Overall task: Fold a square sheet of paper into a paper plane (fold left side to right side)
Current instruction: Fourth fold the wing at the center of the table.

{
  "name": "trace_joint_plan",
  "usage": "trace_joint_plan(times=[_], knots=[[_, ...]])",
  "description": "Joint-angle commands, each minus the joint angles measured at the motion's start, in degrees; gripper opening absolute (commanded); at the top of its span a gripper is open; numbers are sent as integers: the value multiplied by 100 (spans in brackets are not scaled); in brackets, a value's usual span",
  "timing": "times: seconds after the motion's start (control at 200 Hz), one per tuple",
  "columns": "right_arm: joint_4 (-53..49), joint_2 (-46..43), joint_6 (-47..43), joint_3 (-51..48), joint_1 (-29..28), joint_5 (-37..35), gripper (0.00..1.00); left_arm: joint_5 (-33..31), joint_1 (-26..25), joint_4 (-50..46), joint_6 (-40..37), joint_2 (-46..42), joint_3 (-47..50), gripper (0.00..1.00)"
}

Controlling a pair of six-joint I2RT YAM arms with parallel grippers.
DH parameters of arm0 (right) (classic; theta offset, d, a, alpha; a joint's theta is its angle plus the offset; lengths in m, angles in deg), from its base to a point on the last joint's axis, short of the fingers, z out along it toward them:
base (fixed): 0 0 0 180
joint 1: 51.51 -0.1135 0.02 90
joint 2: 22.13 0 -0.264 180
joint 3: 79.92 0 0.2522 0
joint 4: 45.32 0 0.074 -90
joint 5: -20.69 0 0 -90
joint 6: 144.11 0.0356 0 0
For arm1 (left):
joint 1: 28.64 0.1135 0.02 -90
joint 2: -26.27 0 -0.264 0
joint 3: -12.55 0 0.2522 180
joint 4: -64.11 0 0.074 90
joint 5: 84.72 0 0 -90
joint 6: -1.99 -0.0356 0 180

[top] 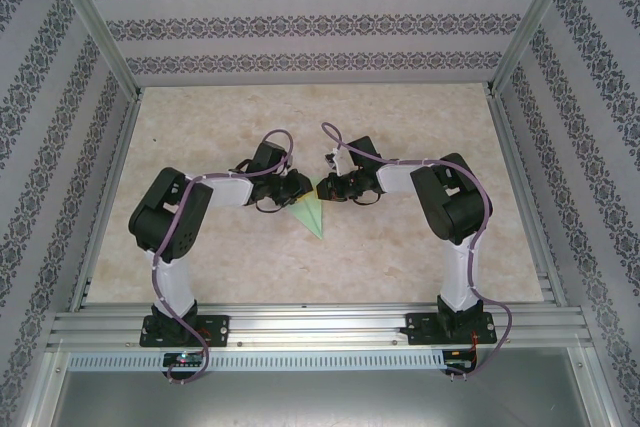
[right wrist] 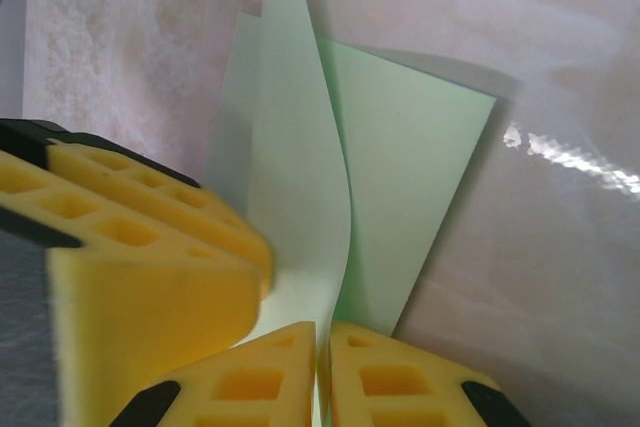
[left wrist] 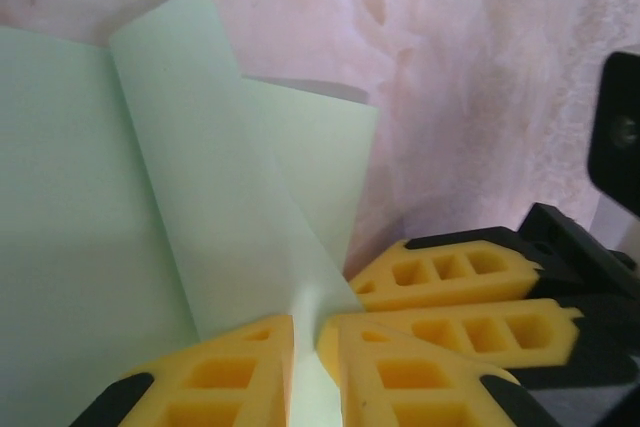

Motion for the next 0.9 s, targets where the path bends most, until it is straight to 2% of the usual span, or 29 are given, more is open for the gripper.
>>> trace_joint_plan(times=[0.0, 0.275, 0.405, 0.739, 0.894], knots=[[-195, 336, -159, 11, -151, -232, 13, 36, 50, 108, -16, 115, -180, 20], [-276, 358, -182, 84, -169, -258, 13, -142, 46, -68, -95, 164, -102, 20], [-270, 320, -150, 122, -152, -208, 16, -226, 49, -53, -86, 179, 1, 20], [-298, -536, 0, 21, 76, -179, 31, -453, 49, 122, 81, 343, 370, 18], [-311, -1089, 27, -287, 213, -173, 33, -481, 49, 144, 99, 354, 401, 18]])
